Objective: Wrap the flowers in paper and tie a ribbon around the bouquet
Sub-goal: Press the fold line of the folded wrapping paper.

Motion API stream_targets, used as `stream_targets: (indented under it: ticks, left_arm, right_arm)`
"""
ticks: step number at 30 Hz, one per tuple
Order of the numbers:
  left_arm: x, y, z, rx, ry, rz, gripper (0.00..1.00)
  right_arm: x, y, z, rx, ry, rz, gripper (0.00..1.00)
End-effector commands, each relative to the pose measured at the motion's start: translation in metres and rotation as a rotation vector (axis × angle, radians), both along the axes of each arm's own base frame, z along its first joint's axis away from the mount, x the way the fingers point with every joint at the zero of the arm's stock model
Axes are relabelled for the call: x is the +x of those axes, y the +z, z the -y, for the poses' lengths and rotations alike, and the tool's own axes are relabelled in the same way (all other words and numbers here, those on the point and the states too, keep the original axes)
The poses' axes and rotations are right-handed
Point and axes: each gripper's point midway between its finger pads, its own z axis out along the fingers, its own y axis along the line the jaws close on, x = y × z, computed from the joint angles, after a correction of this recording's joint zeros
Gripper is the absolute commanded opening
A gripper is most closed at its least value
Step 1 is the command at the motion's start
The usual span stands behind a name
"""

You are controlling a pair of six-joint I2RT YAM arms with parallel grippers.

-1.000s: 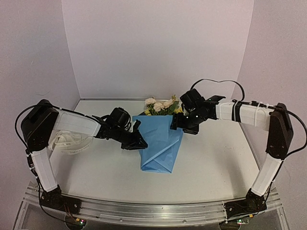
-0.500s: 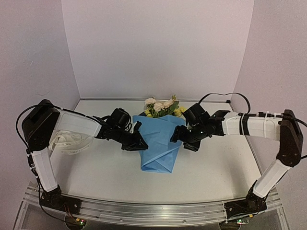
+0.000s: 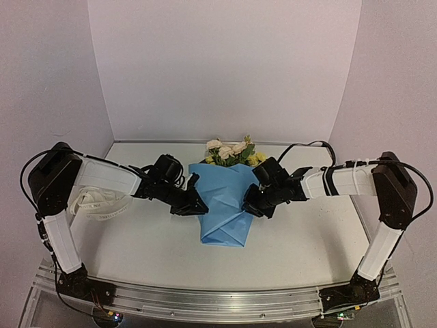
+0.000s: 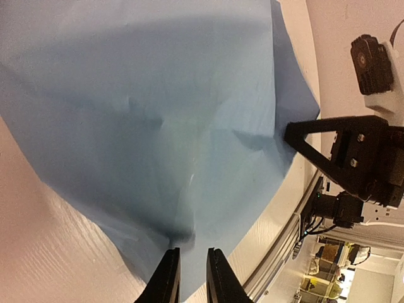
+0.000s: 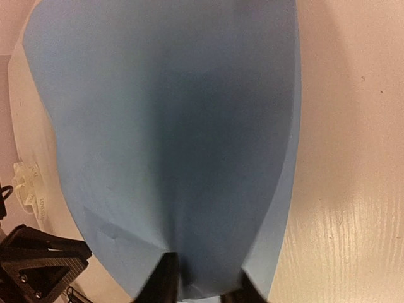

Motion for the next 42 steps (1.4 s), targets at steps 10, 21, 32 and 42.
stream_targets:
  ticks: [10, 21, 32, 42]
  left_arm:
    - [-0.028, 0.048, -0.02, -0.1, -0.044, 0.036, 0.16]
    - [-0.025, 0.01, -0.008, -0.164, -0.067, -0.063, 0.15]
    - [-0.032, -0.009, -0.015, -0.117, -0.069, -0.095, 0.2]
    - [0.0, 0.032, -0.022, -0.192, 0.001, -0.022, 0.21]
  right_arm:
    - [0.008, 0.073, -0.069, 0.111, 0.203, 0.221, 0.0]
    - [0.015, 0.052, -0.047, -0.101, 0.199, 0.252, 0.0]
    - [0.017, 0.037, -0.032, -0.211, 0.203, 0.249, 0.0]
    - [0.014, 0.038, -0.023, -0.237, 0.198, 0.253, 0.0]
